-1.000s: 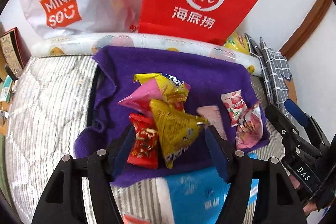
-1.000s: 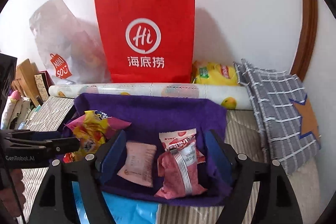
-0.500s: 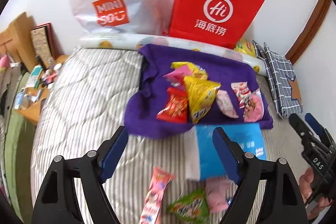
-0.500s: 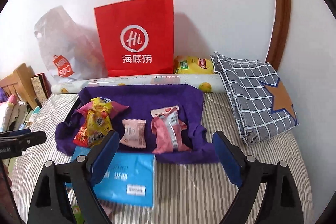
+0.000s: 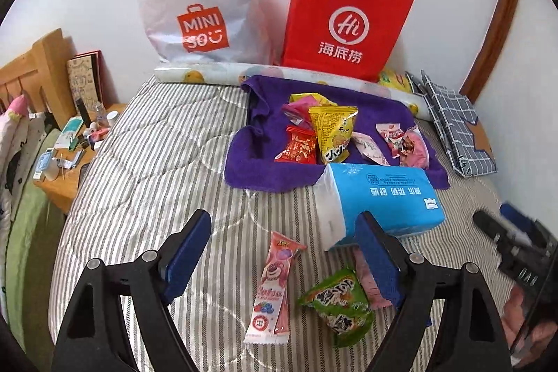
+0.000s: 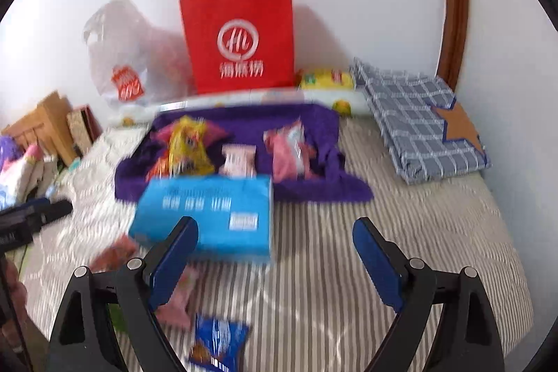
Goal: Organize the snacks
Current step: 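Move right tool to blue biscuit packet while left tool reaches pink lollipop packet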
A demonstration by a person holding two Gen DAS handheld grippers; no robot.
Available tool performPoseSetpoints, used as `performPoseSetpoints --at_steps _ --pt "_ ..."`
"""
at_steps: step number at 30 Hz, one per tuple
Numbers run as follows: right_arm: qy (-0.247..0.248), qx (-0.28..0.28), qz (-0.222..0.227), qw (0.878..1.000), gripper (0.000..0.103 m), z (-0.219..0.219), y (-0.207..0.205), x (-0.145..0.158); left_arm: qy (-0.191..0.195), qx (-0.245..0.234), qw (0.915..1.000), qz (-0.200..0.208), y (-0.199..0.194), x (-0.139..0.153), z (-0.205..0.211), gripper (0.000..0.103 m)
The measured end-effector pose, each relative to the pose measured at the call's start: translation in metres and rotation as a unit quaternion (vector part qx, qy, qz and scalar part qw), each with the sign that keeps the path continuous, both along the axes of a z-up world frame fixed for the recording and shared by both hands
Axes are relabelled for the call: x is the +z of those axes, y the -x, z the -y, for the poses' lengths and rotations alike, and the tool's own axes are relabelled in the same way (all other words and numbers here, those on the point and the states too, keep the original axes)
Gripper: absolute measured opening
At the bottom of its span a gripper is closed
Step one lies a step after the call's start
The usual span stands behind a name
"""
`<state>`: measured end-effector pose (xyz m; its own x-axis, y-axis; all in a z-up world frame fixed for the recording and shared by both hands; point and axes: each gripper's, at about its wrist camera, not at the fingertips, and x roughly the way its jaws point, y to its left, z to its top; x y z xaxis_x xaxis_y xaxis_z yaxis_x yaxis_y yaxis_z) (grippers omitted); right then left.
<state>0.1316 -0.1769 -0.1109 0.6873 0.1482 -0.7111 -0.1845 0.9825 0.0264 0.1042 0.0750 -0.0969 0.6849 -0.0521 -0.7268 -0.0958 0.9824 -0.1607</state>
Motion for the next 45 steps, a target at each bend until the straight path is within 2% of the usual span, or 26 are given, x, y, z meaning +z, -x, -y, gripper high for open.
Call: performPoseSetpoints --at_steps 5,14,16,20,22,30,36,39,40,43,45 --pt "-0.018 -0.028 -0.052 0.998 0.09 0.006 0.009 -0.027 0.013 0.005 0.9999 -0.006 0.009 -0.008 -0.006 0.084" --pt "-0.028 -0.025 -0.082 0.996 0.09 0.003 0.023 -0.049 0.023 0.002 0.9993 -0.029 0.018 -0.028 -0.016 0.081" --pt "-0.028 -0.025 -0.087 0.996 0.089 0.0 0.024 -0.053 0.04 -0.003 0.9985 -0.037 0.017 -0.031 -0.02 0.08" --pt "-0.018 -0.019 -0.092 0.995 0.074 -0.006 0.029 -0.061 0.056 -0.001 0.9971 -0.052 0.014 -0.038 -0.028 0.08" --pt "-0.026 -0.011 -0.097 0.995 0.071 -0.007 0.032 -0.064 0.058 0.001 0.9968 -0.055 0.015 -0.039 -0.031 0.08" --pt "-0.055 0.007 -0.103 0.993 0.07 -0.009 0.043 -0.067 0.068 0.0 0.9957 -0.063 0.014 -0.043 -0.035 0.08" --pt "-0.05 0.015 -0.122 0.991 0.07 -0.021 0.041 -0.082 0.063 -0.006 0.996 -0.064 0.016 -0.042 -0.03 0.08" --pt "-0.027 0.014 -0.128 0.991 0.071 -0.03 0.041 -0.091 0.056 -0.004 0.9964 -0.064 0.018 -0.041 -0.032 0.08" --pt "-0.015 0.011 -0.116 0.993 0.07 -0.033 0.042 -0.092 0.053 -0.001 0.9965 -0.064 0.019 -0.041 -0.033 0.08" --pt "0.02 -0.005 -0.097 0.995 0.058 -0.04 0.043 -0.095 0.04 0.006 0.9968 -0.069 0.02 -0.041 -0.037 0.08" --pt "0.034 -0.003 -0.085 0.996 0.045 -0.044 0.043 -0.096 0.025 0.013 0.9963 -0.081 0.018 -0.044 -0.038 0.08"
